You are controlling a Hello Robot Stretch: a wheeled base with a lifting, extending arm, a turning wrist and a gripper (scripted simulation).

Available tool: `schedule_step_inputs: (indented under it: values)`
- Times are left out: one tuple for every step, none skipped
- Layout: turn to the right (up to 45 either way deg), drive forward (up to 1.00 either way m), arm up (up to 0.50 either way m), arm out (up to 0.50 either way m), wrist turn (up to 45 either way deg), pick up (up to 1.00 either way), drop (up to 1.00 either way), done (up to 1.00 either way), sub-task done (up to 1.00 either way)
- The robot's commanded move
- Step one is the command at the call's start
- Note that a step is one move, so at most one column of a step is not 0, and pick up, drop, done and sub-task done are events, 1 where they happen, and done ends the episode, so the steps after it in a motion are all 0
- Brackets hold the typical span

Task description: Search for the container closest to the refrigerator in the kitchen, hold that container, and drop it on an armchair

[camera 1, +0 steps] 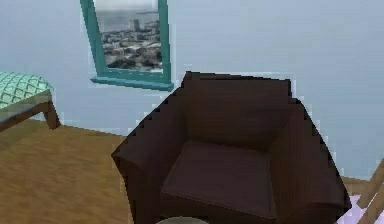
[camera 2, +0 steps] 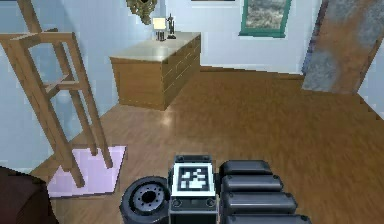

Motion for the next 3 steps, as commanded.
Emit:
schedule_step_inputs:
  values:
    - [0.0, 0.15, 0.00, 0.00, 0.0, 0.00, 0.00, 0.00, 0.00]
    - [-45.0, 0.00, 0.00, 0.00, 0.0, 0.00, 0.00, 0.00, 0.00]
    - [-12.0, 0.00, 0.00, 0.00, 0.0, 0.00, 0.00, 0.00, 0.00]
